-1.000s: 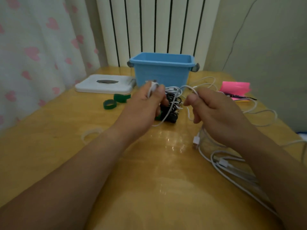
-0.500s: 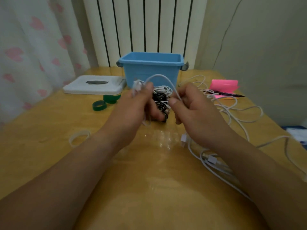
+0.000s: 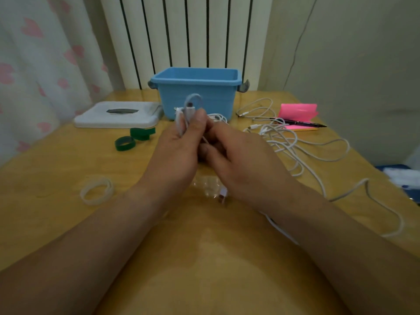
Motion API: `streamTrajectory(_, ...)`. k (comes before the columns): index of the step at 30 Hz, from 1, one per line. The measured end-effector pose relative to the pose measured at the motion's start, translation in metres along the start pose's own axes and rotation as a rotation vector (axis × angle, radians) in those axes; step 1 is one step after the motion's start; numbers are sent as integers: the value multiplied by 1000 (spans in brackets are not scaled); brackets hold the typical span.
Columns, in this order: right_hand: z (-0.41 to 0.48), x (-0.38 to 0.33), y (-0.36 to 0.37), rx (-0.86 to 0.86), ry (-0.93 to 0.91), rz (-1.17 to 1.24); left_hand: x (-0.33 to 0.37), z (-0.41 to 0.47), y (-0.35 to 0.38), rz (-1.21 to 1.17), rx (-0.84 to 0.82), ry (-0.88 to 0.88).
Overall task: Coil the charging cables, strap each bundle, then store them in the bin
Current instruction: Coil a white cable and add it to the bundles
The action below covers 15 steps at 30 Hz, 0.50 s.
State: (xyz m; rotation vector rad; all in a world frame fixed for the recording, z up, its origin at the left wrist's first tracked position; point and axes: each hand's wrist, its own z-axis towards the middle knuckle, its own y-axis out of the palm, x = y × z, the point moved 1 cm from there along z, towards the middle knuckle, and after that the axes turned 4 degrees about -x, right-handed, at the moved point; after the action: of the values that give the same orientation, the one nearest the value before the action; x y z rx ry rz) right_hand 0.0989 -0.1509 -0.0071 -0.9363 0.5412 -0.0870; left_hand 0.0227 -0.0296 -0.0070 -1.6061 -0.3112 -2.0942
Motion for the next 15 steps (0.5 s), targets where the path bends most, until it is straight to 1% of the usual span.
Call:
streamTrajectory(2,0,2,-4,-21,39,-69,-2,6,-5,-112,17,-4)
streamTrajectory(5,-1,12,-9,-36,76,-256,-3,20,-22,-525,56,4)
streamTrajectory(6,-2,17,-11,-37,77,-305,-1,23,-29,-624,75,-11)
streamTrajectory(7,-2,22,-13,-37,87,-334,1,24,-37,-684,95,-33)
streamTrajectory(8,-2,26,-16,-36,105,-348,2,26,-44,-687,110,-54)
streamTrajectory(9,-1,29,-20,-28,121,-351,1,27,-51,-626,114,-63)
streamTrajectory(10,-1,33,-23,-3,124,-347,0,27,-57,-505,107,-60)
streamTrajectory(12,1,38,-30,90,96,-314,-1,25,-59,-176,62,-56)
streamTrajectory(15,2,37,-33,184,117,-154,0,16,-40,363,-109,-55)
